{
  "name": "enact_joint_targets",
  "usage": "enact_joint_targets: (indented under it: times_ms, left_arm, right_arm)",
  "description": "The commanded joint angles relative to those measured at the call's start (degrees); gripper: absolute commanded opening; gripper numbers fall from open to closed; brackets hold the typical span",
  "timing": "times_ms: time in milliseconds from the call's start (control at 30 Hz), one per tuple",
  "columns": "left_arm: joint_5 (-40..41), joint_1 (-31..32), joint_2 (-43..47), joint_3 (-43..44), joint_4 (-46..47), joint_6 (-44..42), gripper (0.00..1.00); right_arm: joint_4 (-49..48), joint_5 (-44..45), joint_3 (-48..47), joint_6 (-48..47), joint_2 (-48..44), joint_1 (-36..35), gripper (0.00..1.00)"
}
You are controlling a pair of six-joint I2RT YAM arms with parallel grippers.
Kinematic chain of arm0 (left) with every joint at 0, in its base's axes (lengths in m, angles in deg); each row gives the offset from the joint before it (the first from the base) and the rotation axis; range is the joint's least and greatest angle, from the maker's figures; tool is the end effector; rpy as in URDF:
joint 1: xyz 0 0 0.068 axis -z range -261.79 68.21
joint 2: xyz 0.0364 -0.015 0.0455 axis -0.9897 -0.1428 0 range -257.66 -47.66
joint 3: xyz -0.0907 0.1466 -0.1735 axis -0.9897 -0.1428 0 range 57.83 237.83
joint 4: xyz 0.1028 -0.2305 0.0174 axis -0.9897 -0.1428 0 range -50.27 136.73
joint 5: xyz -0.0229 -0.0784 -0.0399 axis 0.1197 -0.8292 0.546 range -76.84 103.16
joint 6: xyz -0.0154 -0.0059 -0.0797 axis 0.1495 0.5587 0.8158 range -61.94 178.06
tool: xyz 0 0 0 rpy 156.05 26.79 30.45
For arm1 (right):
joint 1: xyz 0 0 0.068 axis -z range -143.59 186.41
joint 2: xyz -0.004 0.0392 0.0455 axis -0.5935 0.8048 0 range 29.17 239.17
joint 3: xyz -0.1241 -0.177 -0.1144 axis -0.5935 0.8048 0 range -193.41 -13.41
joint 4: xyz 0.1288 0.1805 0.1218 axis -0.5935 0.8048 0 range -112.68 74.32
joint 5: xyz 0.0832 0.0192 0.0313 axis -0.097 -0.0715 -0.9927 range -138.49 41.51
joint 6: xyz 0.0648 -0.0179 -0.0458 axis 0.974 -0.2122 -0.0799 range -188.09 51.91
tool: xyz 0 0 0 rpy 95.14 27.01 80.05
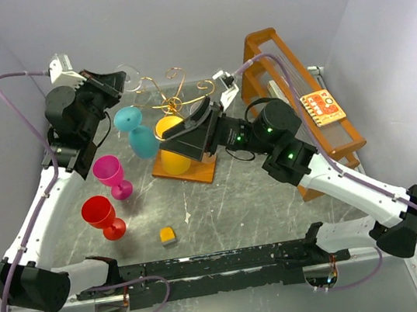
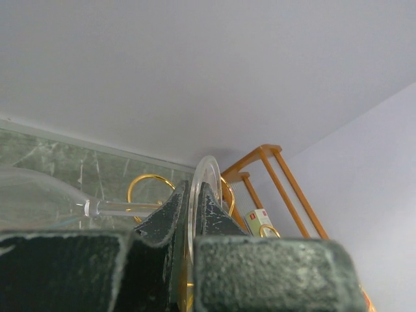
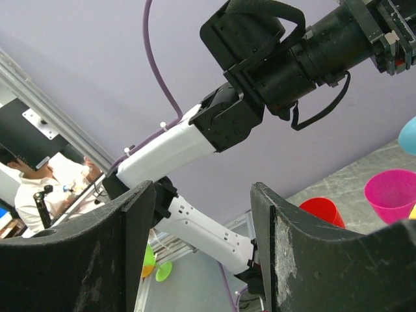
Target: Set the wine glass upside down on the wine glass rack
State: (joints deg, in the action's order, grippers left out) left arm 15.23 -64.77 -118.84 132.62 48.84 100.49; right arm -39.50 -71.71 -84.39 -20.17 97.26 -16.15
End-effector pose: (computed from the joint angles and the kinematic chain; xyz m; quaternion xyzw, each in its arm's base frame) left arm 0.3066 -0.0912 0.4248 -0.1606 0.6516 -0.3571 0.6497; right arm 0.1578 0.2518 0.4499 -0.1872 0.5567 0.6898 0.4232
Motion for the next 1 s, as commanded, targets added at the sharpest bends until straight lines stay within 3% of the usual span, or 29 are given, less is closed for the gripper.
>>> enact_joint_targets:
  times_ms: [0,300,967]
  left_arm:
    - [-5.7,-0.4,0.7,-0.8,4.2,2.7,0.07]
    - [-12.5,-0.5,-1.0,-1.3,4.7,6.8,0.07]
    - [-18.4,-0.6,-6.3,-0.2,9.1,10.5,0.07]
  right_arm:
    - [0.4,1.1,1.1,-1.3,-1.7,0.3,0.60]
    - [2.3,3.6,2.5,-2.6,-4.1,0.3,0.60]
    - [9.8,17.6,5.9,-7.5,-9.4,0.3,0.59]
